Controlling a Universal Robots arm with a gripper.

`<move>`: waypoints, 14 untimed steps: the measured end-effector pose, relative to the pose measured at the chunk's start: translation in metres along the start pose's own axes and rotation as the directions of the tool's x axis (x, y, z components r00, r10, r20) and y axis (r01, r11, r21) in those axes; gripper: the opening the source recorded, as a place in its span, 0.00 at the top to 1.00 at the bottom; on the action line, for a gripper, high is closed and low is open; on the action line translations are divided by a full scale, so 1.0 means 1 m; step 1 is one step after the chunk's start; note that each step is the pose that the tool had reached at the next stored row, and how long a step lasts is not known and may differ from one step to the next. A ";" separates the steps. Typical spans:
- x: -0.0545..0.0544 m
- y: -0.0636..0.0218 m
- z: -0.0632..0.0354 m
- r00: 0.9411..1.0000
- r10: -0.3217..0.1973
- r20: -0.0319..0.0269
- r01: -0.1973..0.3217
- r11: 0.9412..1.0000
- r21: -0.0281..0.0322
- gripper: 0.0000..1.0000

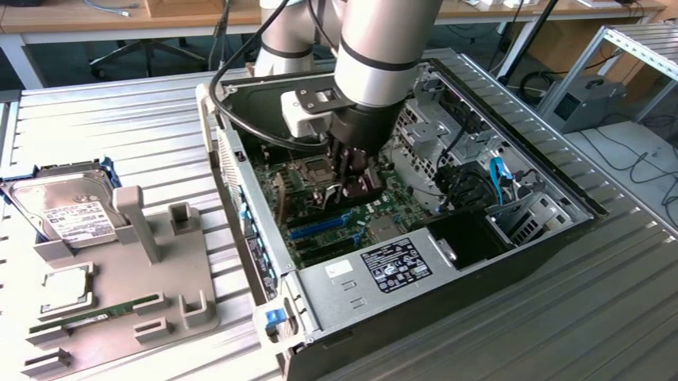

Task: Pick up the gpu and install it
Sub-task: 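Insert the gpu into the slot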

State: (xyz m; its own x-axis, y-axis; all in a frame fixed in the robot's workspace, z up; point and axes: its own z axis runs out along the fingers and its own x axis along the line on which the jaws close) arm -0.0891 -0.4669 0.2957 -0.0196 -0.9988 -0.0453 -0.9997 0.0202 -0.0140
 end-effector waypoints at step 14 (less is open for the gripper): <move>0.001 0.0128 0.0176 1.000 0.000 -0.006 0.000 1.000 0.000 0.74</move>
State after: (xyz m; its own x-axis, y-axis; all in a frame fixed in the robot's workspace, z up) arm -0.1017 -0.4669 0.2779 -0.0196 -0.9990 -0.0396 -0.9997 0.0201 -0.0141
